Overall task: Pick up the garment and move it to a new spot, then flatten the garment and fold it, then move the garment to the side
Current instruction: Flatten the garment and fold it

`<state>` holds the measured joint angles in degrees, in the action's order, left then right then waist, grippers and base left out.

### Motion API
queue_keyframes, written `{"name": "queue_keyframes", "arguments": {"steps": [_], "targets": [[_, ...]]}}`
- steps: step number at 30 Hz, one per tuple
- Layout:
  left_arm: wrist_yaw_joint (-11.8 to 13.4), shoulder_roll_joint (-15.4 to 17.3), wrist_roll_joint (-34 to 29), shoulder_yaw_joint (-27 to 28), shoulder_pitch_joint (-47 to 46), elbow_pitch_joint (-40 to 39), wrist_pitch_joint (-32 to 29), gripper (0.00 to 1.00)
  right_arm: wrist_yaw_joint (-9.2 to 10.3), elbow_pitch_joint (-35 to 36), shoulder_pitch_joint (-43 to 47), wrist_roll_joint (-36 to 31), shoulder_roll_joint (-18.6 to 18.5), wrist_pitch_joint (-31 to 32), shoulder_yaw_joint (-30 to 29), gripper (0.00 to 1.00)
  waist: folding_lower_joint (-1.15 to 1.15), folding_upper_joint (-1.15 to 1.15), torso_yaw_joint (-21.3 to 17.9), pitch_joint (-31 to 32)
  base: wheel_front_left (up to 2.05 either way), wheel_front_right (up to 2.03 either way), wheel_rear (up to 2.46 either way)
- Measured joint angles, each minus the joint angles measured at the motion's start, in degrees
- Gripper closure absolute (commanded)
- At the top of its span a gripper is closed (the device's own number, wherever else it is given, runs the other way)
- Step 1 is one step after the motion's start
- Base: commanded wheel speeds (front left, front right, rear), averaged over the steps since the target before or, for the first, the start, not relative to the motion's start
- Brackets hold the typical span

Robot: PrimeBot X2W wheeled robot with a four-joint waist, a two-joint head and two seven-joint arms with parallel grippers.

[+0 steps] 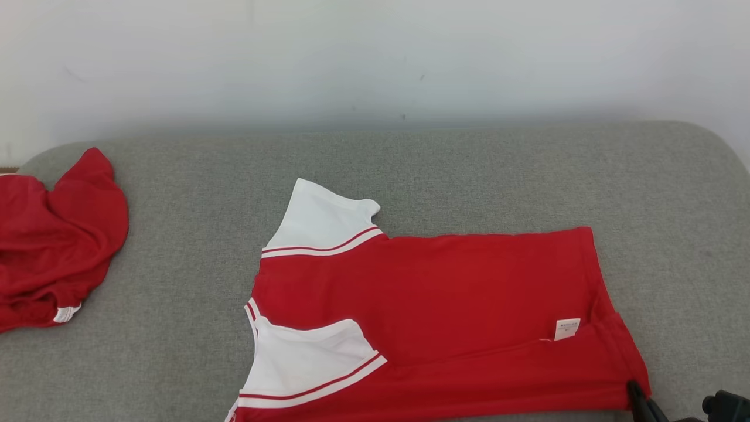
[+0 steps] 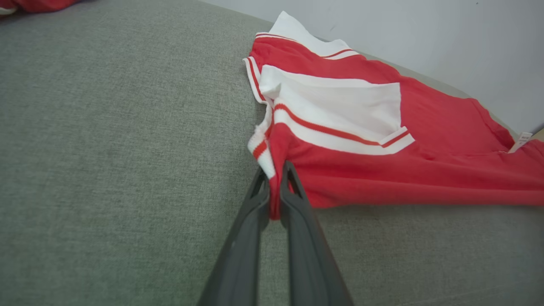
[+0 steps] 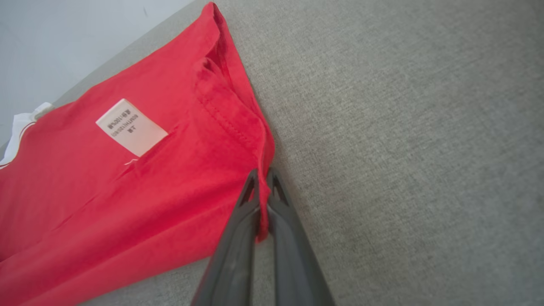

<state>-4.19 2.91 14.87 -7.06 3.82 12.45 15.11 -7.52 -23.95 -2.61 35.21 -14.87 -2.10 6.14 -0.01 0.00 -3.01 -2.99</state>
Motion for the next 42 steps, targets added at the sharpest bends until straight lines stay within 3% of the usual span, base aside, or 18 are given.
{"name": "queue_keyframes", "arguments": {"steps": [6,7,8,9,10,11,21,30,33,42], "targets": [[0.5,0.0,0.8,-0.5,0.1,1.4,0.0,1.0,0.0,4.3,3.5,-0.6,2.8,3.3,-3.1,1.0,0.0,0.0,-0.1,0.5,0.0,0.0,0.0],[0.5,0.0,0.8,-0.5,0.0,1.8,0.0,1.0,0.0,4.6,3.6,-1.1,3.1,3.7,-3.4,0.92,0.0,0.0,-0.1,0.5,0.0,0.0,0.0],[0.5,0.0,0.8,-0.5,0.0,2.1,0.0,1.0,0.0,5.1,3.8,-1.5,3.4,4.0,-3.7,0.69,0.0,0.0,-0.2,0.6,0.0,0.0,0.0],[0.5,0.0,0.8,-0.5,-0.1,2.2,0.0,0.87,0.0,5.4,3.9,-1.9,3.9,4.1,-4.2,0.47,0.0,0.0,-0.2,0.6,0.0,0.0,0.0],[0.5,0.0,0.8,-0.3,-0.2,2.3,0.0,0.65,0.0,5.7,4.1,-2.6,4.1,4.2,-4.5,0.0,0.0,0.0,-0.3,0.7,0.0,0.0,0.0],[0.6,0.0,0.7,-0.3,-0.2,2.4,0.0,0.0,0.0,5.8,4.4,-3.0,4.4,4.4,-5.0,0.0,0.0,0.0,-0.3,0.7,0.0,0.0,0.0],[1.8,0.0,-1.2,2.1,0.0,-4.3,0.0,0.0,0.02,12.0,3.9,-7.1,6.2,-0.4,-5.4,0.0,0.01,0.0,0.5,1.3,0.0,0.0,0.0],[7.5,0.0,-4.6,4.5,0.7,-15.0,0.0,0.0,0.02,15.9,3.2,-10.7,7.0,-8.6,-0.9,0.0,0.01,0.0,1.9,2.0,0.0,0.0,0.0],[9.3,0.0,-6.3,4.9,0.7,-16.5,0.0,0.0,0.02,16.4,3.3,-14.9,6.6,-10.5,0.0,0.0,0.01,0.0,2.2,2.4,0.0,0.0,0.0],[9.9,0.0,-8.4,7.3,0.9,-17.1,0.0,0.0,0.02,16.6,4.2,-20.3,8.5,-12.4,-0.6,0.0,0.01,0.0,2.0,2.6,0.0,0.0,0.0]]}}
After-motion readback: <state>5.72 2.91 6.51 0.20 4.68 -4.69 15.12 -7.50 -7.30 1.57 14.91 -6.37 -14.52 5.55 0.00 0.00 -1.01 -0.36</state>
